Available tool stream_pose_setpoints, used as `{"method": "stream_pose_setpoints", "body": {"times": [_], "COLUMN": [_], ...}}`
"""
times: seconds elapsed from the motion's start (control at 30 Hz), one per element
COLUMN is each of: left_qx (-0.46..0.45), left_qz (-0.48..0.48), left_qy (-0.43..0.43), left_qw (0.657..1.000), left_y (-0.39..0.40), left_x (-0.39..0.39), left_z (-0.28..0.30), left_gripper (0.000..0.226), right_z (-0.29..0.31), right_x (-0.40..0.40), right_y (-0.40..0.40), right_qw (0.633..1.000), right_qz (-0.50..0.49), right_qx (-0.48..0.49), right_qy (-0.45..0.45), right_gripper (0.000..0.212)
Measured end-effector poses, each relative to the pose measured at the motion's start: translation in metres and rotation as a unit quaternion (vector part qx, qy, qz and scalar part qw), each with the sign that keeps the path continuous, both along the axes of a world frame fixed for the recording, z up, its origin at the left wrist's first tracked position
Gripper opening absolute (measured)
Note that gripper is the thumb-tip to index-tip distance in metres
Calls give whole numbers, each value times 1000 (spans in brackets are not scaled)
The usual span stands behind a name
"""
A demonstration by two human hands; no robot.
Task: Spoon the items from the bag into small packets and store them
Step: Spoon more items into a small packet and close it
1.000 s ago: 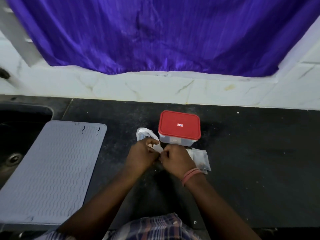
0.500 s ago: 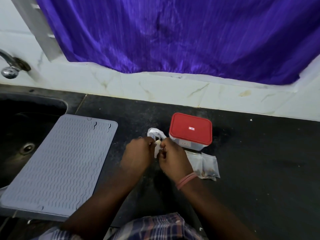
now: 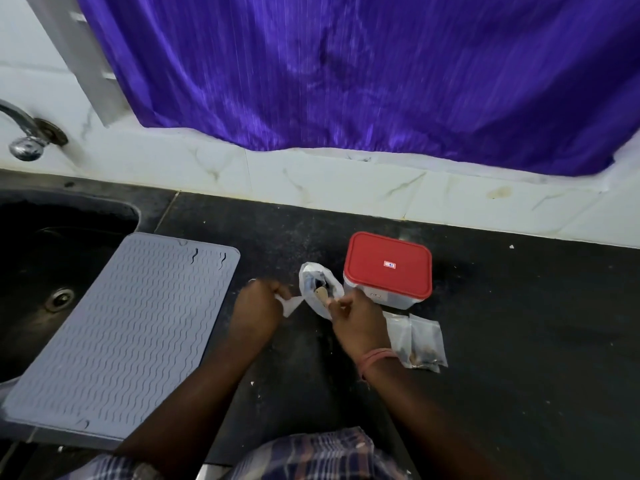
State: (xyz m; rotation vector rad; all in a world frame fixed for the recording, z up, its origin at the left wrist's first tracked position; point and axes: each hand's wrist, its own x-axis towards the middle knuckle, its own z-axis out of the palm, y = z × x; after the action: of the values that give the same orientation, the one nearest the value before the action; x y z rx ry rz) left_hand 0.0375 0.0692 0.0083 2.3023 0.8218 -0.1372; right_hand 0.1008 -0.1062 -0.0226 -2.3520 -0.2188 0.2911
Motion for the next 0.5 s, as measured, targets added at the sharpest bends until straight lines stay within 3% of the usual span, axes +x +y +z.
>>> {"method": "stream_pose_setpoints", "body": {"times": [0.1,0.2,0.3,0.43,0.5], "left_qx": [-44,-39,-57,-32,-66], "left_qz": [12,8,36,6,31], "left_qy": [21,33,40,129,137], "left_qw": [999,999,997,991,988], "left_y": [2,1,8,13,12], "left_x": [5,12,20,37,42], "left_z": [-7,-17,-15,-3,-5], "left_gripper": [34,32,25,40,29], "right_z": [-7,-8,-5,2,-2], "right_x": [-3,-1,8,19,21], "right_y": [9,14,11,8,10], "right_qw": [996,995,998,988,982], "right_qz": [29,18,24,80,102], "right_qx": [-54,-53,-55,-105,-136], "right_qy": [69,87,10,-82,-84], "right_gripper": [42,32,19,26,33]}}
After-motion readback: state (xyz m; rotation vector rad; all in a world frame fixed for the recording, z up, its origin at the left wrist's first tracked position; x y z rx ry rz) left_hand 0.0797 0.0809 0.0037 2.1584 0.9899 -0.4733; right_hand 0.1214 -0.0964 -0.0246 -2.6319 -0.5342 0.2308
